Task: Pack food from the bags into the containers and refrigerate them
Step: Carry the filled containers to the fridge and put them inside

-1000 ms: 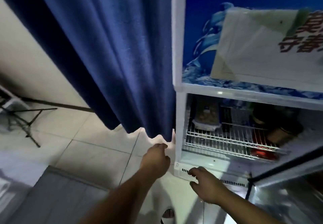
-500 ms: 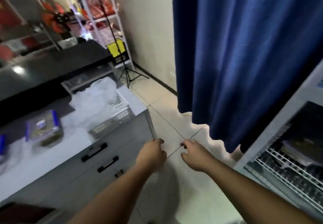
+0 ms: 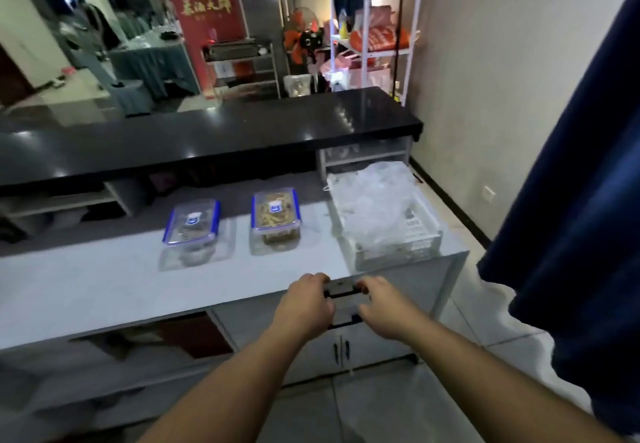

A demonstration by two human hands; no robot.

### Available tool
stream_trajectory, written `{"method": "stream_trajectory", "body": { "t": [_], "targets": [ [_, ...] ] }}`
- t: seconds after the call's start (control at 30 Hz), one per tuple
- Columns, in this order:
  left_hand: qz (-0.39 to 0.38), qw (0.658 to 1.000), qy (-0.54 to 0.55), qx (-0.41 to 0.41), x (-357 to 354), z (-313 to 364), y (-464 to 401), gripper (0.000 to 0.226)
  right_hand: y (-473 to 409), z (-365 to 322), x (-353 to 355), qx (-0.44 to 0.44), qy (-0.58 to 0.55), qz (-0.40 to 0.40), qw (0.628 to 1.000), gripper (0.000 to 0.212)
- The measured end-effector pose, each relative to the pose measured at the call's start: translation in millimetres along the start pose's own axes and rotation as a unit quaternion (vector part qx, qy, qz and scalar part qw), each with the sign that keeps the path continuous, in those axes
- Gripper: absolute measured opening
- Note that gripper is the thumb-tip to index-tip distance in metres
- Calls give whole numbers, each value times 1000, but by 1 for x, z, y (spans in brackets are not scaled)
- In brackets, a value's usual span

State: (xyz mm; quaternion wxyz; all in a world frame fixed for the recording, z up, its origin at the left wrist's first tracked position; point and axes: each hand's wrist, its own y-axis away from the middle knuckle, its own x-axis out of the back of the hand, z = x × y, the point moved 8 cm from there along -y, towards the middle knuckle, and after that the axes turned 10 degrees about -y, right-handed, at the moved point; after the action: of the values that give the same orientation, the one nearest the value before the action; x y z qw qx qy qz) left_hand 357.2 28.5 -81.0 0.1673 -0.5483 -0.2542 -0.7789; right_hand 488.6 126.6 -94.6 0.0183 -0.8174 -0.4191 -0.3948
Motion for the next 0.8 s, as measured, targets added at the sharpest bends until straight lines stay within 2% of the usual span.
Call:
{"method": "stream_trajectory", "body": {
  "t": [0.17, 0.37, 0.6, 0.8],
  "targets": [
    [26, 996, 21, 83, 30, -117, 2, 53, -42, -94, -78, 3, -81, -54, 995, 44],
    [63, 980, 62, 178, 60, -228, 10, 51, -90, -185, -148, 35, -92, -105, 990, 44],
    [55, 961, 85, 258, 62, -311, 0, 53, -150, -228, -210, 0, -118, -145, 982, 46],
    [65, 948, 77, 301, 90, -364, -48, 52, -228, -273, -233, 37, -113, -157, 980, 47]
  ]
}}
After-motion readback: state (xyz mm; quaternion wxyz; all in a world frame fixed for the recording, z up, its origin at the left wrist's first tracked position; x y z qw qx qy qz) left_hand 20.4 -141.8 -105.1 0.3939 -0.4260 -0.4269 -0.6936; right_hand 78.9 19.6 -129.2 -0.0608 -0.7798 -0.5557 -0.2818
